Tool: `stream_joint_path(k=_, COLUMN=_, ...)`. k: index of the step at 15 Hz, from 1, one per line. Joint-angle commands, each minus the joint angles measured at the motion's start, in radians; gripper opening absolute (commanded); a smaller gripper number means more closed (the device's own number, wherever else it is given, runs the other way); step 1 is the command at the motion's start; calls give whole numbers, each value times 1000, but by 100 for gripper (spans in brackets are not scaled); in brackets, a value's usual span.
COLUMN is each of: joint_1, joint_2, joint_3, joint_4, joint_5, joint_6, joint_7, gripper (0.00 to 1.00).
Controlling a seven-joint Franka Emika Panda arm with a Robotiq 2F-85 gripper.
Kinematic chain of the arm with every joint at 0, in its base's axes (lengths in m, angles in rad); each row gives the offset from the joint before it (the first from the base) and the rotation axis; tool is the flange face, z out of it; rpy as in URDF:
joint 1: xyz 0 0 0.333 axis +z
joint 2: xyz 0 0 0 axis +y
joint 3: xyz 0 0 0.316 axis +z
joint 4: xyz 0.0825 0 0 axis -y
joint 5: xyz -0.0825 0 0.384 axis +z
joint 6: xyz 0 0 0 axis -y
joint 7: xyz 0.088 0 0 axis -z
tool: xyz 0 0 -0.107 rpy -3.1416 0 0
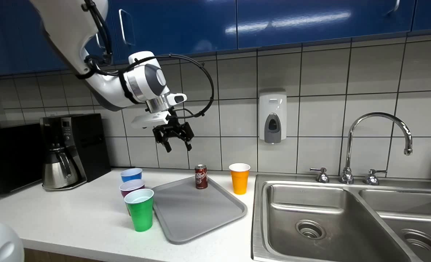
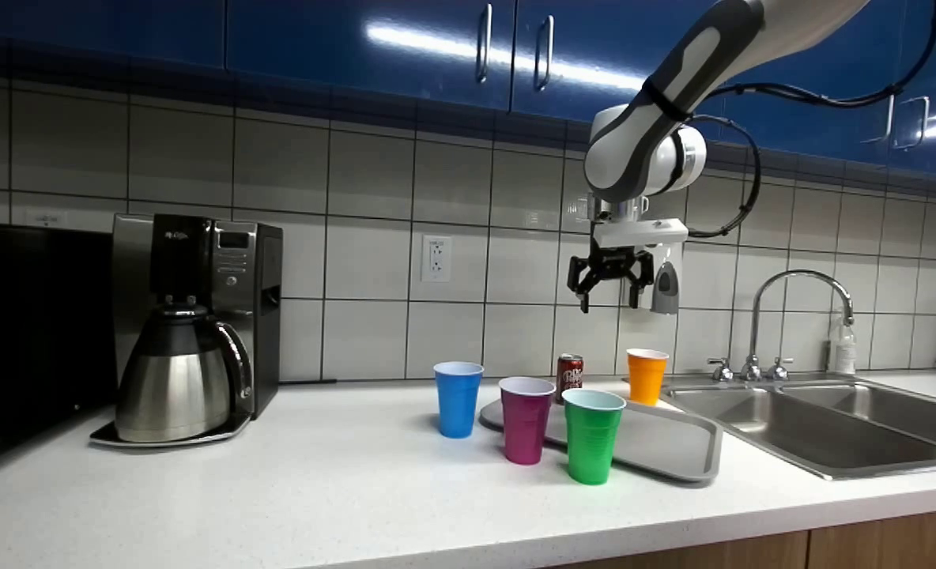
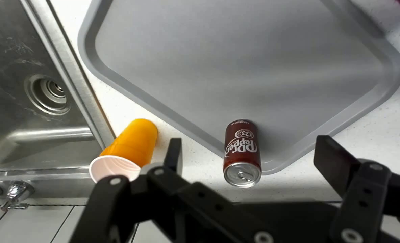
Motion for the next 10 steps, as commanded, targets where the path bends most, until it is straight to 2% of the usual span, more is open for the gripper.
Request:
stream_joint_path(k=1, joint_1=-20, joint_2=-92, joint_3=52, joint_4=-67, joint_5=-27, joint_6=-41, joint_7=52, gripper=100)
stream_joint_path(k=2, joint_1=-20, joint_2=-104, joint_3=62, joint_4=-77, joint_5=-28, joint_6=-45, joint_7=57, gripper=100)
stream_joint_path(k=3, joint_1=-33, joint_2=-45, joint_3=60, joint_4=-33, joint_5=2, joint_6=-17, joint_7=15, gripper=100)
stream_joint_path(k=10, joint_1=-37, joint_2=-41, joint_3=67, joint_4=-38, joint_5=3, joint_6=-16, joint_7=17, gripper=100)
